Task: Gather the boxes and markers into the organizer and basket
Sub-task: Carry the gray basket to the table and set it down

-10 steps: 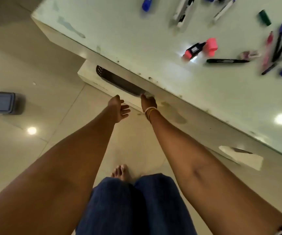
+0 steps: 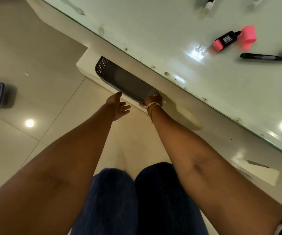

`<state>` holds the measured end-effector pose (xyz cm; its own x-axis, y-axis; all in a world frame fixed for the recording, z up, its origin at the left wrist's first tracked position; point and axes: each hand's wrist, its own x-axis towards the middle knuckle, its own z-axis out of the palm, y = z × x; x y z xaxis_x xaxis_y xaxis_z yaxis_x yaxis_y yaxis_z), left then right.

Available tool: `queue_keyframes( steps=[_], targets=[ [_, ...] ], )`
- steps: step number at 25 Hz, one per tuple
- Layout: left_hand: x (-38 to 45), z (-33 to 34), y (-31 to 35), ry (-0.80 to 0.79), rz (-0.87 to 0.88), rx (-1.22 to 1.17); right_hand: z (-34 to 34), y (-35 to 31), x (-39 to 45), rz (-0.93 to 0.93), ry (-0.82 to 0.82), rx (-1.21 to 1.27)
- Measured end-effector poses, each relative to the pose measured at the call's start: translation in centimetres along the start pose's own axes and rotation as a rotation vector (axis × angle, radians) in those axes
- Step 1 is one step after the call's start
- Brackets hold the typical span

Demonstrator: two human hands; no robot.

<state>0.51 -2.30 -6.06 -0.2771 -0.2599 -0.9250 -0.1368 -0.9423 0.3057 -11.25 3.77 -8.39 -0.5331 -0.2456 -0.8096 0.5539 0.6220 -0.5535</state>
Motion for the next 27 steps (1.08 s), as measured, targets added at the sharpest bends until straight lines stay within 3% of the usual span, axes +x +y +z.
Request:
queue_keyframes(
  steps=[2,5,10,11,13,15,18,20,21,25,27],
  targets=[
    [-2.3,-1.2,-0.6,0.033,-0.012,-0.025,-0.6,1.1,-4.7,0.055,0.076,0.083],
    [-7.3,-3.4,-3.6,0.067,-0.033,-0.001,-2.3,5.7,-11.6,0.071,0.083,-0.029],
    [-18.4,-7.0,-10.5,0.343,-0.107,0.096,-5.1,8.5,-26.8,0.142,0.112,-0.088],
    [-20.8,-7.6,-11.9,0.413,-0.154,-0.03,-5.5,9.4,-29.1,0.154,0.117,-0.114],
    [-24.4,-9.5,-14.2,0.486,-0.127,0.188,-6.0,10.1,-34.2,0.185,0.098,-0.157],
    [-29.6,-10.8,-14.8,0.472,-0.144,-0.199,-6.2,11.4,-38.2,0.236,0.098,-0.198],
    [-36.1,-13.3,-15.4,0.464,-0.137,-0.163,-6.2,15.4,-40.5,0.22,0.103,-0.356],
    [-39.3,-15.0,-15.9,0.441,-0.096,-0.192,-6.2,19.8,-37.6,0.191,0.168,-0.407],
    [-40.9,-15.6,-15.4,0.427,-0.083,-0.218,-6.1,19.9,-37.3,0.18,0.176,-0.382],
    [-47.2,-15.7,-12.0,0.299,-0.029,-0.155,-6.6,7.6,-48.3,0.187,0.109,-0.164],
    [-49.6,-15.0,-10.1,0.253,0.01,-0.133,-6.3,4.6,-50.5,0.17,0.083,-0.125]
  ],
)
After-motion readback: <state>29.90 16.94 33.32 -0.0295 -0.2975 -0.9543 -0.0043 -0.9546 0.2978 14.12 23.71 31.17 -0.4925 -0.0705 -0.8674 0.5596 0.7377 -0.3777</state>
